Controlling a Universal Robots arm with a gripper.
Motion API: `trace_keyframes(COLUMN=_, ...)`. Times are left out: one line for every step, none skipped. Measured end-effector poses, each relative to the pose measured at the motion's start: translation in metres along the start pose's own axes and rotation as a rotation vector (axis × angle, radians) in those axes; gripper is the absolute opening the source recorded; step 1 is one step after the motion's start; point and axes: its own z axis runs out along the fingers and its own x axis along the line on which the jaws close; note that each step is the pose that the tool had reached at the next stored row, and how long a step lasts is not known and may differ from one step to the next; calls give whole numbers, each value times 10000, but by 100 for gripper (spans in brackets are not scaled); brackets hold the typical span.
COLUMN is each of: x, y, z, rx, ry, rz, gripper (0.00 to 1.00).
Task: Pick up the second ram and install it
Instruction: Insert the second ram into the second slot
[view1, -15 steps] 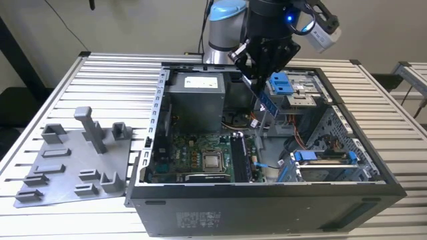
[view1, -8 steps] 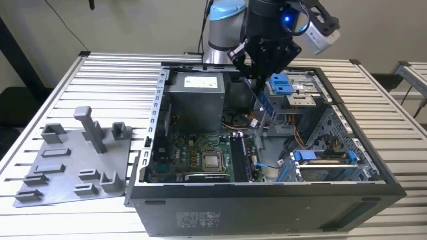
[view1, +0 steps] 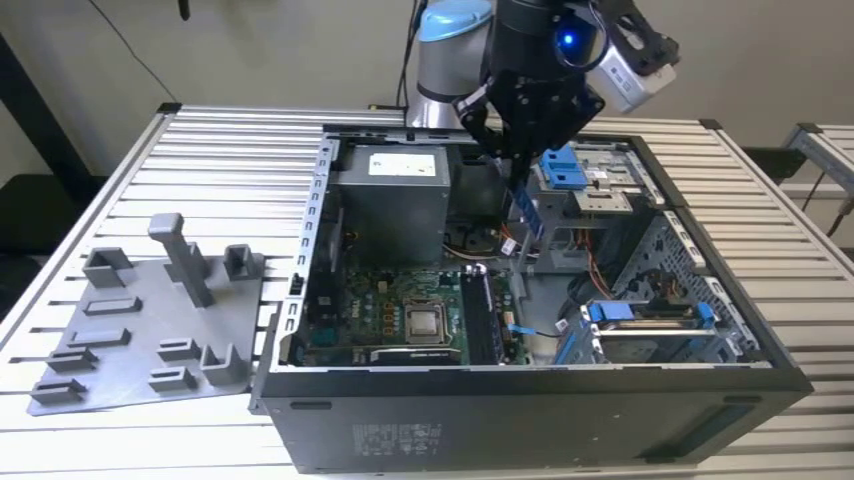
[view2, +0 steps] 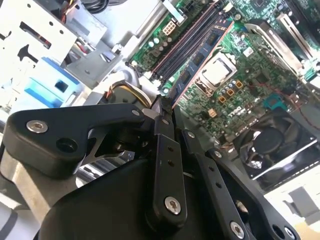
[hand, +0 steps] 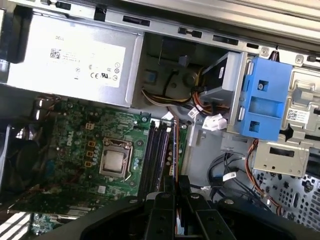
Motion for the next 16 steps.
trace_keyframes(x=2, y=0, z=0, rx=7, ry=-2, rz=120, gripper=14)
trace_keyframes(x=5, y=1, z=1, rx=15, ry=-5, rz=226, gripper=14)
trace_keyframes(x=7, y=1, z=1, rx=22, ry=-6, rz=334, gripper=14)
trace_keyframes(x=10, y=1, z=1, rx=29, ry=-9, rz=446, gripper=14)
trace_keyframes(x=13, y=2, z=1, rx=36, ry=-11, rz=552, gripper=14)
trace_keyframes(x=16, y=2, z=2, rx=43, ry=-13, rz=658, gripper=14)
trace_keyframes(x=19, y=3, z=2, rx=50, ry=-15, rz=765, gripper=14)
trace_keyframes(x=21, y=3, z=2, rx=56, ry=-17, rz=862, gripper=14)
trace_keyframes(x=24, y=3, z=3, rx=62, ry=-19, rz=958, gripper=14)
trace_keyframes(x=27, y=4, z=3, rx=68, ry=-21, rz=1052, gripper=14)
trace_keyframes(x=30, y=4, z=3, rx=74, ry=-23, rz=1142, gripper=14)
trace_keyframes(x=34, y=5, z=3, rx=80, ry=-25, rz=1231, gripper=14)
trace_keyframes(x=37, y=5, z=4, rx=85, ry=-27, rz=1319, gripper=14)
trace_keyframes(x=40, y=5, z=4, rx=91, ry=-29, rz=1408, gripper=14)
trace_keyframes(x=43, y=6, z=4, rx=96, ry=-30, rz=1492, gripper=14)
trace_keyframes(x=44, y=6, z=4, rx=101, ry=-32, rz=1559, gripper=14)
